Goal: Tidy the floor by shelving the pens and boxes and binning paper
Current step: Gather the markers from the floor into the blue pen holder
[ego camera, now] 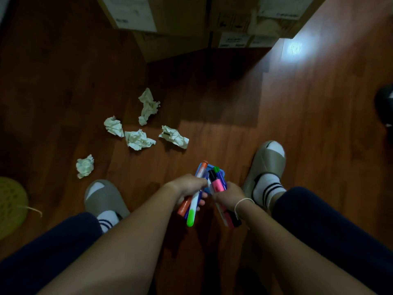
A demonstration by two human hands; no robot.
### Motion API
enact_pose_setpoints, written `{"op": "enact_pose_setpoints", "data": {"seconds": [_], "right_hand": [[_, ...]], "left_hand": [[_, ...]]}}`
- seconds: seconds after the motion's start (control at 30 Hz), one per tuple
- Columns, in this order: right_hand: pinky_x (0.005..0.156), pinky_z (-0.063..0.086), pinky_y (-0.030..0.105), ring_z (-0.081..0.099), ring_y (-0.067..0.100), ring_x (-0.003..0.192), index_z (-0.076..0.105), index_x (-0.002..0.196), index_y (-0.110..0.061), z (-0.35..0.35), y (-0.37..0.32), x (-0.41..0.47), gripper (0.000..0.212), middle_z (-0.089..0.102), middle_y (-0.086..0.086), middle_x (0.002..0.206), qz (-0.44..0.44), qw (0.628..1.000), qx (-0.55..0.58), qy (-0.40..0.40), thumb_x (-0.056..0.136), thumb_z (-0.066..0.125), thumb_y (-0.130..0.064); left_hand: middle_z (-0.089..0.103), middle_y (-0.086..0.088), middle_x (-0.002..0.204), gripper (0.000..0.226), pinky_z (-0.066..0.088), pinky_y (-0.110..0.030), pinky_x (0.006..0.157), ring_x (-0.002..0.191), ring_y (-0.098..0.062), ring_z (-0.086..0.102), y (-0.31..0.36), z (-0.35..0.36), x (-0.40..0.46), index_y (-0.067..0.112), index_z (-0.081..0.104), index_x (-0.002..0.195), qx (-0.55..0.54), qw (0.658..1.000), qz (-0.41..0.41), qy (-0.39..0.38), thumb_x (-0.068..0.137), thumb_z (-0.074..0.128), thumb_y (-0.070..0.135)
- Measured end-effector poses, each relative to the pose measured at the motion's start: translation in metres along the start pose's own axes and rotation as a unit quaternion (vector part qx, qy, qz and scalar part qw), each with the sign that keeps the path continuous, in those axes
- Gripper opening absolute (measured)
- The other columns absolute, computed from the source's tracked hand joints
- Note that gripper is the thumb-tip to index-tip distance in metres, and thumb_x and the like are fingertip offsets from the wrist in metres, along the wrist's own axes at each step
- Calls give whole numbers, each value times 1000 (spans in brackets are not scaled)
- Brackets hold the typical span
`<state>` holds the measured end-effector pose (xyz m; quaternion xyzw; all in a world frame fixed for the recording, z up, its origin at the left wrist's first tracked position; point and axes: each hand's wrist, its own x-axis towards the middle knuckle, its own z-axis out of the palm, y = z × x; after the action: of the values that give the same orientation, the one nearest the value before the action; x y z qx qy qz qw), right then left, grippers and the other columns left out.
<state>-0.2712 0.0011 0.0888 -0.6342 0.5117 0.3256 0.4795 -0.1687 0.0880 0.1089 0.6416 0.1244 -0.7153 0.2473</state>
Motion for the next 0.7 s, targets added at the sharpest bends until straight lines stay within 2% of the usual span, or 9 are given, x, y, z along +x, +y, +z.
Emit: {"op": "enact_pose_setpoints", "data": {"seconds": [0.07,0.13,0.27,0.4,0.47,0.53,0.6,0.7], "right_hand": [[68,39,25,62,29,95,61,104,-6,1,5,4,34,62,13,96,8,999,-34,-3,74,67,-20],[68,39,25,63,30,97,62,106,-6,0,8,11,36,63,14,99,13,999,-42,-7,75,67,-25],[66,39,26,59,28,81,64,99,-6,-5,5,25,38,59,12,88,15,996,-84,-31,82,60,-40],[57,40,24,54,21,74,62,107,-5,-14,-4,36,40,62,12,92,18,982,-174,-76,77,66,-31],[62,40,24,57,23,79,61,110,-5,-15,-9,38,40,66,14,107,14,967,-230,-107,80,64,-30],[68,43,27,61,26,91,58,116,-4,-13,-14,38,41,64,15,117,5,958,-261,-121,89,53,-35],[77,44,29,60,27,102,55,121,-4,-13,-19,37,47,61,16,118,-5,949,-288,-125,93,43,-40],[79,43,29,57,28,106,47,129,-8,-14,-25,33,48,57,15,121,-13,938,-318,-140,94,42,-40]], "left_hand": [[50,-3,67,18,45,-27,54,55,-14,49,-3,6,5,14,50,75,6,1000,-13,-8,91,43,18],[49,-4,66,18,45,-26,52,54,-14,49,-3,11,13,13,48,75,6,1000,-23,-10,91,43,17],[50,-7,66,17,49,-21,40,55,-14,50,6,15,25,9,47,76,-9,999,-48,4,92,44,12],[50,-10,65,19,48,-29,54,57,-17,49,15,16,34,5,46,73,-8,997,-76,6,91,43,6],[52,-10,67,20,50,-29,51,58,-19,51,18,16,34,5,47,74,8,996,-93,-4,93,43,10],[53,-10,71,17,50,-29,51,61,-18,53,21,16,33,6,48,78,13,994,-104,-9,94,46,13],[54,-10,73,16,51,-29,50,61,-18,54,21,16,34,6,47,79,15,994,-105,-8,94,47,14],[56,-10,75,15,51,-29,55,63,-18,56,18,16,35,6,47,81,-2,994,-106,-11,94,48,13]]}}
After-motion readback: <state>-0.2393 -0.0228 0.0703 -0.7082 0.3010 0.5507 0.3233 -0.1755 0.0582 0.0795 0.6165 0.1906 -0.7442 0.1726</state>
